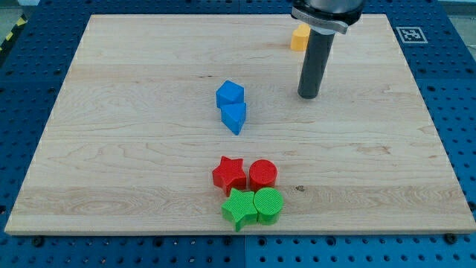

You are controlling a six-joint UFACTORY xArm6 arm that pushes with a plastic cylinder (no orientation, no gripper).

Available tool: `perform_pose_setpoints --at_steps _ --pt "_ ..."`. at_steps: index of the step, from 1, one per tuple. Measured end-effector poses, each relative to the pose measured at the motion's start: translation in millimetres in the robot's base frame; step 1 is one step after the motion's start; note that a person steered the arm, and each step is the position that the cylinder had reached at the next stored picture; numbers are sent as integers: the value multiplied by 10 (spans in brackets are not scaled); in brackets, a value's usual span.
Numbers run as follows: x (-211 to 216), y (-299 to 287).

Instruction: Push the yellow heart to the right of blue triangle

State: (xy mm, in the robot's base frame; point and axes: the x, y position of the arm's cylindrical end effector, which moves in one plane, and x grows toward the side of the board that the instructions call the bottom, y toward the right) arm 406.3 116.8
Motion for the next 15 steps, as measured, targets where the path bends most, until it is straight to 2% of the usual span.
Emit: perform_pose_setpoints --at_steps 2,5,7,8,9,10,12,15 --pt "132 209" --pt "63 1363" --pt "-974 1391" --pt "-1542 1217" --pt "-1956 608" --pt "-2147 221" --pt "-1798 153" --pt "-1717 150"
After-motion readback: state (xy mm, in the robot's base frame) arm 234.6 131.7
